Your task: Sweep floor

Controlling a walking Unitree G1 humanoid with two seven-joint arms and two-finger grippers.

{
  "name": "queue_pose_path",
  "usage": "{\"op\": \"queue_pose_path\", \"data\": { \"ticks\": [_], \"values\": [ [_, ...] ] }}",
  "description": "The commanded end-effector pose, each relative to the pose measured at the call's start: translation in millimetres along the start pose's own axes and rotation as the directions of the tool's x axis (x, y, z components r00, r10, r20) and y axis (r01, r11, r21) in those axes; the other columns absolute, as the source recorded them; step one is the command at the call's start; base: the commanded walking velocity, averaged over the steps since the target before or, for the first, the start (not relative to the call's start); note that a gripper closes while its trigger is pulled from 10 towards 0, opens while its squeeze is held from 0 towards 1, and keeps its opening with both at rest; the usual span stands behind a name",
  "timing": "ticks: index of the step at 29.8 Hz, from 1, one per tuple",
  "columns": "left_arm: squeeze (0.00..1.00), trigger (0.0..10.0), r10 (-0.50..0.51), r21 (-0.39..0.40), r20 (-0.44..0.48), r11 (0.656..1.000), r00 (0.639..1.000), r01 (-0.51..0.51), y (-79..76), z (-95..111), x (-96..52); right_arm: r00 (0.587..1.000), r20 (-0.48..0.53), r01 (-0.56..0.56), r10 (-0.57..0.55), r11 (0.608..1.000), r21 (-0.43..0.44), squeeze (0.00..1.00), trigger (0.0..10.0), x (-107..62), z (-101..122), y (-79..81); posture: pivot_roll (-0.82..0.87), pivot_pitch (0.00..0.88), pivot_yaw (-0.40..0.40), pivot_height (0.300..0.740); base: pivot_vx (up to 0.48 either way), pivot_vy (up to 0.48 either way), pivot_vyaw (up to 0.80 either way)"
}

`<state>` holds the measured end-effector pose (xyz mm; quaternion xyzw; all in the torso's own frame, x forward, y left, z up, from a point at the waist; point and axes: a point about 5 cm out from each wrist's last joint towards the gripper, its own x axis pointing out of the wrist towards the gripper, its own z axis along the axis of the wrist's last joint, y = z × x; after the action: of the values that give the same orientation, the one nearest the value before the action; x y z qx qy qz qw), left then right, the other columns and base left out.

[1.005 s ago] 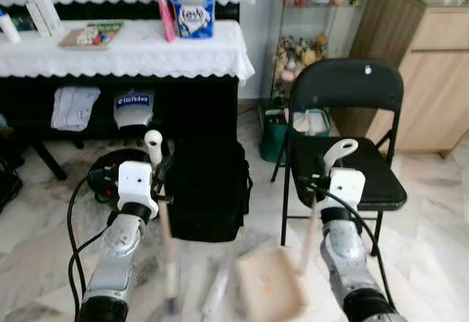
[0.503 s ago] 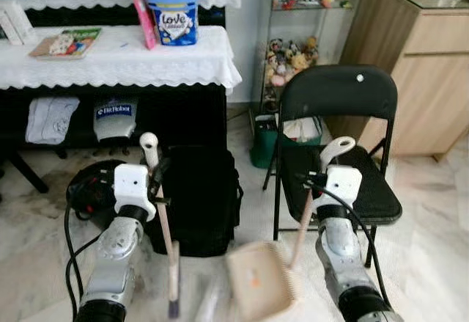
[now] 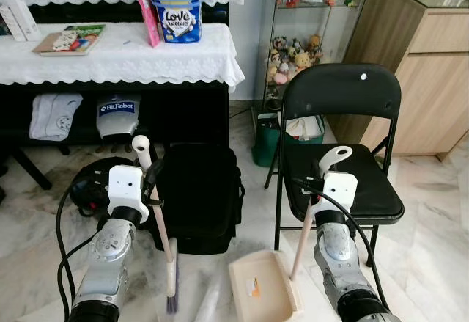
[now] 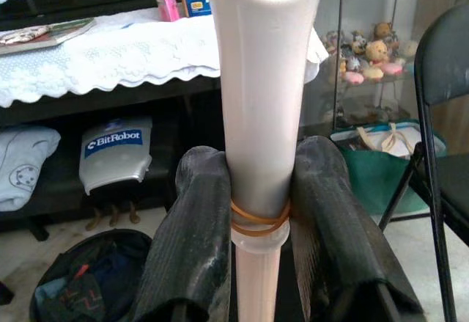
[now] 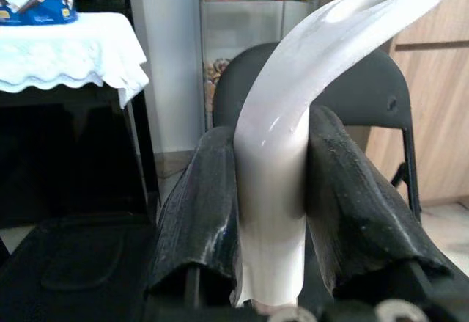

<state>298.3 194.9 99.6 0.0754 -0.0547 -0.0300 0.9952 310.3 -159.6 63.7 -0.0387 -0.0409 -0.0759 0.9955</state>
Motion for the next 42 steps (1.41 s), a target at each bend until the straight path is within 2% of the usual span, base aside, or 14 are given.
{"op": "queue_pose_path", "data": {
  "ticks": [1, 25, 33, 37, 42],
  "values": [
    [0.00, 10.0, -0.010, 0.036, 0.030, 0.999, 1.000, 0.008, 1.6, 5.9, 6.4, 1.000, -0.015, 0.027, -0.027, 1.000, 0.001, 0.00, 10.0, 4.9, 1.3, -2.5, 0.02, 0.029, 0.012, 0.740, 0.000, 0.000, 0.00],
    [0.00, 10.0, -0.001, 0.037, 0.007, 0.999, 1.000, 0.001, 4.2, -3.5, 2.3, 0.991, -0.095, 0.084, -0.089, 0.995, -0.061, 0.00, 10.0, 13.8, -7.5, -17.7, 0.03, 0.038, 0.015, 0.740, 0.000, 0.000, 0.00],
    [0.00, 10.0, -0.012, 0.039, 0.009, 0.999, 1.000, 0.012, 4.8, -2.7, 2.3, 0.965, -0.211, 0.161, -0.156, 0.987, 0.008, 0.00, 10.0, 8.2, -22.2, -23.7, 0.04, 0.041, 0.019, 0.740, 0.000, 0.000, 0.00],
    [0.00, 10.0, -0.011, 0.039, 0.012, 0.999, 1.000, 0.011, 5.7, -2.6, 2.2, 0.982, -0.124, 0.149, -0.145, 0.988, 0.027, 0.00, 10.0, 13.1, -10.7, -23.3, 0.04, 0.043, 0.021, 0.740, 0.000, 0.000, 0.00],
    [0.00, 10.0, -0.012, 0.038, 0.015, 0.999, 1.000, 0.011, 5.0, -2.2, 2.5, 0.989, -0.057, 0.136, -0.136, 0.991, -0.006, 0.00, 10.0, 16.3, -2.5, -23.2, 0.04, 0.042, 0.021, 0.740, 0.000, 0.000, 0.00]
  ]
}}
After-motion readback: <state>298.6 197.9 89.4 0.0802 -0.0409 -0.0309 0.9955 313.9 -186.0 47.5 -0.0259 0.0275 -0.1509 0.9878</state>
